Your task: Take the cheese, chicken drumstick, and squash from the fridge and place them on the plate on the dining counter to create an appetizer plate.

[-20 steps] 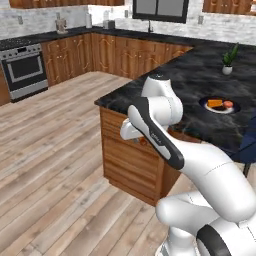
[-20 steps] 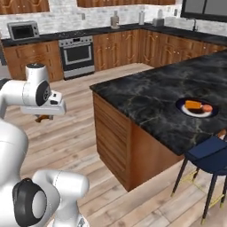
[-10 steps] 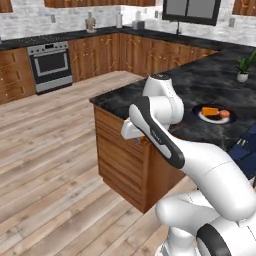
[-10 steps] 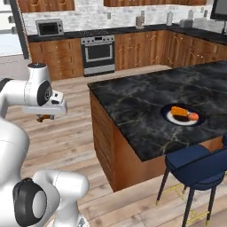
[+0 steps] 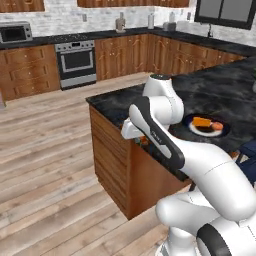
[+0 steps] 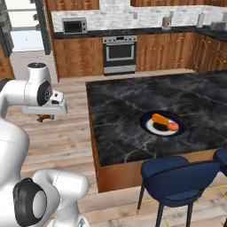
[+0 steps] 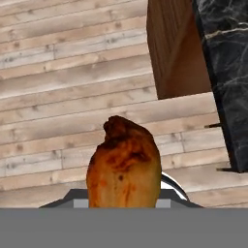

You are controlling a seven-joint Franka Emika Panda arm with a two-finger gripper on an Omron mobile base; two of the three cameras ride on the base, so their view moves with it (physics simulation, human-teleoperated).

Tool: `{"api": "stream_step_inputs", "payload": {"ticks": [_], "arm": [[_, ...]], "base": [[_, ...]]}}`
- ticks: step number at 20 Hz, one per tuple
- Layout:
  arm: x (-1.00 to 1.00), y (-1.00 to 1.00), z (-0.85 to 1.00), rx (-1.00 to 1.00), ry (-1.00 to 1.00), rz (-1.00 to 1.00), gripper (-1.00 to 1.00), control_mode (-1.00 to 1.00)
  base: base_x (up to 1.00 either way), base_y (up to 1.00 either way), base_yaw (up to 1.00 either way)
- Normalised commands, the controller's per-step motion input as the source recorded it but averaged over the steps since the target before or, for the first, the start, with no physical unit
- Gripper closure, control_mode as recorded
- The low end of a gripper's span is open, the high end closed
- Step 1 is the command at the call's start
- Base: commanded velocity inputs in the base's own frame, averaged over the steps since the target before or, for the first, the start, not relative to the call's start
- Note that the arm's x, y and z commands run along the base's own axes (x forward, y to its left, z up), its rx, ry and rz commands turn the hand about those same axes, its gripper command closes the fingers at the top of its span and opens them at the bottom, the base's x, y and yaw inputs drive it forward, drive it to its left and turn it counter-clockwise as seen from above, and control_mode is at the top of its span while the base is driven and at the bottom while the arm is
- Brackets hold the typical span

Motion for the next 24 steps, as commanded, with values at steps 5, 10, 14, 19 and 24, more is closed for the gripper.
{"api": "stream_step_inputs", "payload": {"ticks": [5, 10, 14, 19, 24], "arm": [[0.0, 0.0, 0.0, 0.0, 0.0, 0.0, 1.0, 1.0], [0.0, 0.0, 0.0, 0.0, 0.0, 0.0, 1.0, 1.0], [0.0, 0.0, 0.0, 0.0, 0.0, 0.0, 1.0, 1.0], [0.0, 0.0, 0.0, 0.0, 0.0, 0.0, 1.0, 1.0], [0.0, 0.0, 0.0, 0.0, 0.0, 0.0, 1.0, 1.0]], "base": [[-0.13, -1.0, 0.36], [-0.36, -1.0, 0.36], [-0.16, -1.0, 0.34], [0.02, -1.0, 0.27], [0.11, -1.0, 0.22]]}}
